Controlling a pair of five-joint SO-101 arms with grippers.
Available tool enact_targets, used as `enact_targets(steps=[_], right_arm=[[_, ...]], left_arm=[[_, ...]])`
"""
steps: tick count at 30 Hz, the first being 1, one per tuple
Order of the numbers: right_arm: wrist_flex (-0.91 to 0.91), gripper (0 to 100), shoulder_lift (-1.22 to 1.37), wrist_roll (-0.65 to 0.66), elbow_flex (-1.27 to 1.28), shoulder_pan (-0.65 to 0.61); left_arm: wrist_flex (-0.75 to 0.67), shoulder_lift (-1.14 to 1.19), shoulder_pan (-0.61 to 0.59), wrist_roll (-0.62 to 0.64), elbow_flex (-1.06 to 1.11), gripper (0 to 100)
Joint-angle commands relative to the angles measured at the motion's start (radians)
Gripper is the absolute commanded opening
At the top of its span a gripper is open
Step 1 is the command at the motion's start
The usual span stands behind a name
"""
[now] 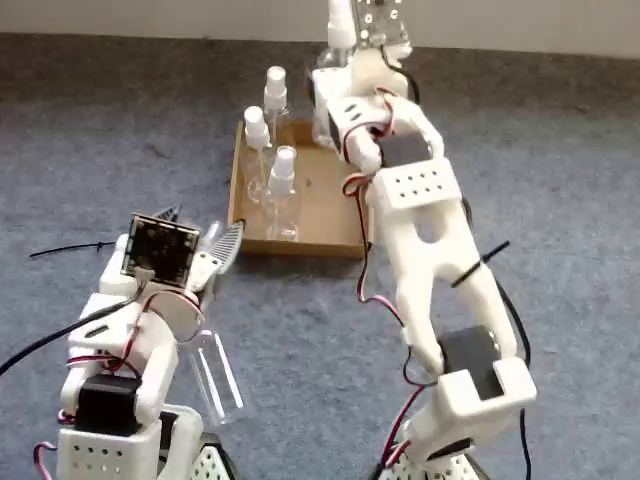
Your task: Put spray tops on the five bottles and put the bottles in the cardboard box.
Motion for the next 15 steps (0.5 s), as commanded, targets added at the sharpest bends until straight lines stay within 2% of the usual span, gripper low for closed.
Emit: enact_targets(steps=[1, 3, 5, 10, 15], right_arm=[[-0.024, 0.5, 0.082, 0.014, -0.096, 0.022], [-0.024, 0.5, 0.134, 0.014, -0.088, 0.027], [-0.051, 0.5, 0.177, 0.012, -0.084, 0.028], [-0.325, 0.5, 0.254, 0.006, 0.007, 0.056], [-0.578, 0.5, 0.257, 0.006, 0.179, 0.05]], left_arm=[[-0.049, -0.007, -0.249, 0.008, -0.07, 25], [-0.092, -0.001, -0.349, 0.011, -0.065, 25], [-0.123, 0.002, -0.389, 0.011, -0.054, 25], [-0.222, 0.002, -0.355, 0.011, 0.051, 25], [-0.232, 0.002, -0.348, 0.012, 0.058, 25]])
